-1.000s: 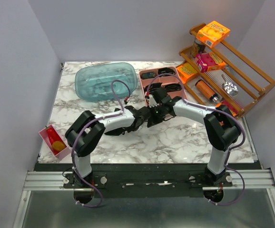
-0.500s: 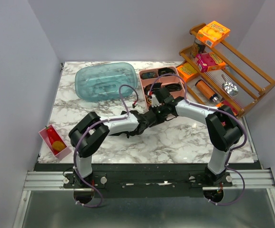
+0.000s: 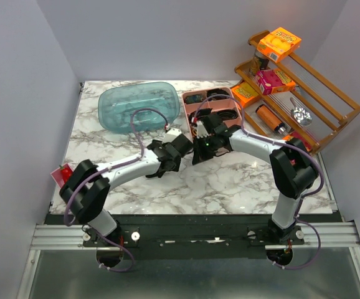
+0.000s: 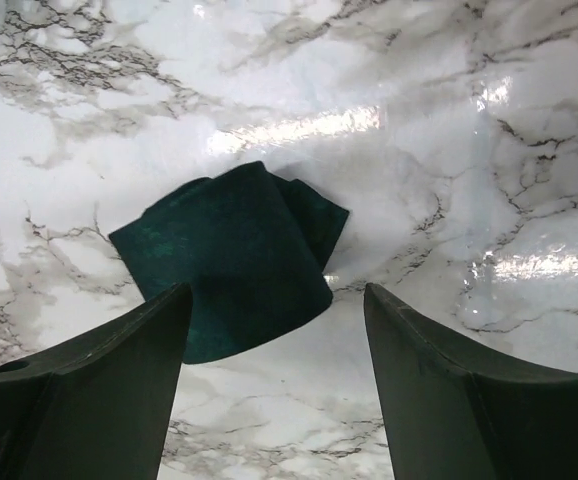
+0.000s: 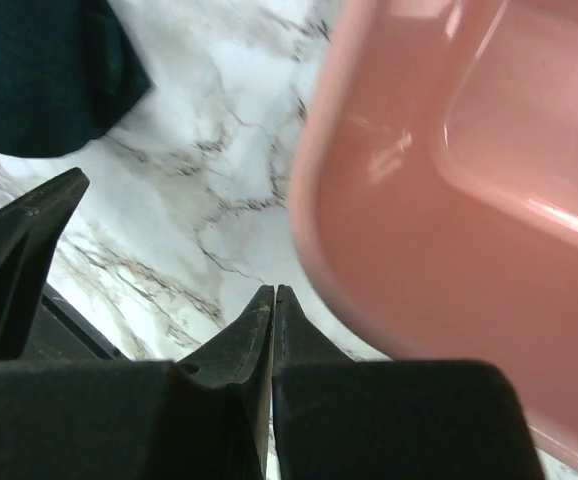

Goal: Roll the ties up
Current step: Roll the tie at the center of the board, then pick up the tie at the center of the board.

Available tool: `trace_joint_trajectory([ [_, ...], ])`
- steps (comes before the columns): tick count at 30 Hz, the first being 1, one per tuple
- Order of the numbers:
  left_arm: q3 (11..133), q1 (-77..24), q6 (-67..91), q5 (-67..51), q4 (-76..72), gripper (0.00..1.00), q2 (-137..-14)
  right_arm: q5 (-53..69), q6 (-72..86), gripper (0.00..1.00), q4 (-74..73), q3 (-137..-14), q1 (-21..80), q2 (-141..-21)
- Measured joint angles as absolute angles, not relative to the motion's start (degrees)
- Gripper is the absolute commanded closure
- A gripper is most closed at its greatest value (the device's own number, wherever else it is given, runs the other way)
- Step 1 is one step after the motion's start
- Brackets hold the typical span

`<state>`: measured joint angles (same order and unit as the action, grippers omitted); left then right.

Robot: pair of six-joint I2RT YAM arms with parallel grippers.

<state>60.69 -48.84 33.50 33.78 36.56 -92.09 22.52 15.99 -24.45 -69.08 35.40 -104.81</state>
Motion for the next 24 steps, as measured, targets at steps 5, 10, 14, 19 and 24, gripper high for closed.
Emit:
trace_joint_trajectory([
  [5, 55.1, -42.5, 33.4, 29.2, 31.9, 0.18, -82.6, 24.1, 16.0, 0.83, -24.4, -74.0, 36.8, -105.3],
  [10, 46.3, -32.5, 34.3, 21.5, 26.5, 0.10, -71.4, 26.5, 16.7, 0.51, -23.5, -81.2, 39.5, -108.3],
  [14, 39.8, -25.0, 36.4, 15.1, 22.7, 0.07, -64.0, 28.3, 17.3, 0.31, -23.4, -86.1, 41.0, -112.3],
  [19, 31.2, -15.4, 39.3, 3.5, 15.3, 0.06, -59.6, 30.2, 18.4, 0.15, -23.2, -90.0, 42.9, -117.2],
  [24, 24.0, -10.4, 41.6, -7.3, 6.8, 0.04, -59.3, 30.9, 19.4, 0.15, -23.2, -91.0, 43.7, -120.2],
])
